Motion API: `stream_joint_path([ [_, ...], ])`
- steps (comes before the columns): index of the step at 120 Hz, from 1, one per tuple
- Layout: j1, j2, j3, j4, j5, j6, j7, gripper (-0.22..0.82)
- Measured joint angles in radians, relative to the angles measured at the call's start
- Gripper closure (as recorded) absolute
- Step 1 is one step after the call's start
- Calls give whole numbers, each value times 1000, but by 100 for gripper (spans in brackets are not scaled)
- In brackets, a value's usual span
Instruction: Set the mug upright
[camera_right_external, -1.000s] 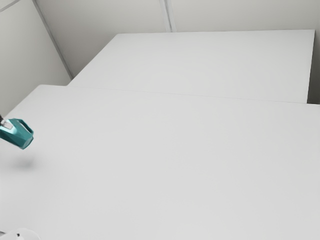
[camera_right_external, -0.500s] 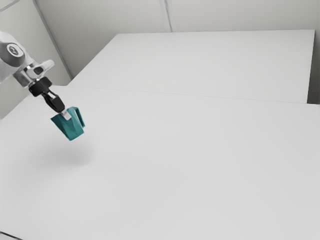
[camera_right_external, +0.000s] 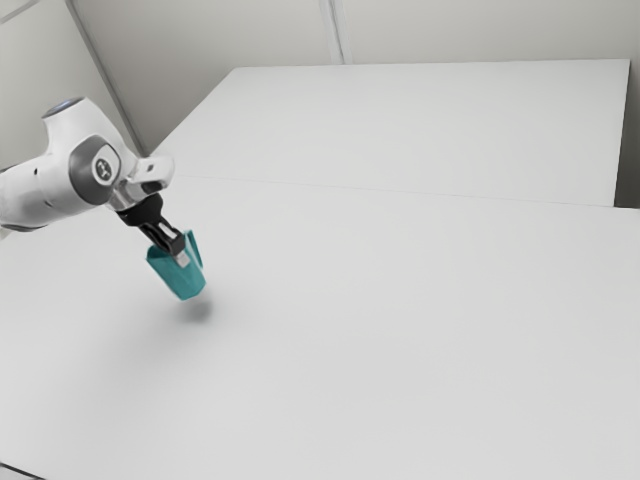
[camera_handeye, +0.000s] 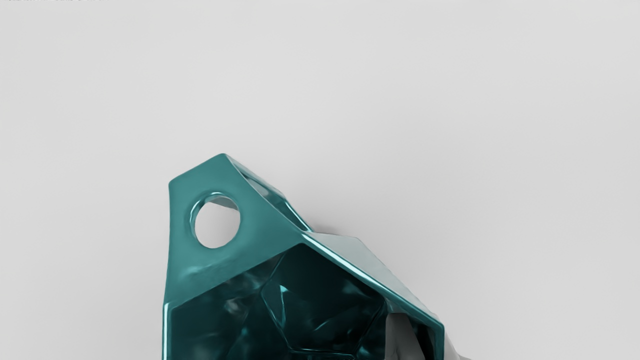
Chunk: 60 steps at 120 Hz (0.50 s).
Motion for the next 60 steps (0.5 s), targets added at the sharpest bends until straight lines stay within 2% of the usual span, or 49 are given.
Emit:
stream_joint_path([
  [27, 6, -11, -7, -94, 31, 169, -88, 79],
  [60, -2, 58, -7, -99, 42, 253, -165, 79],
])
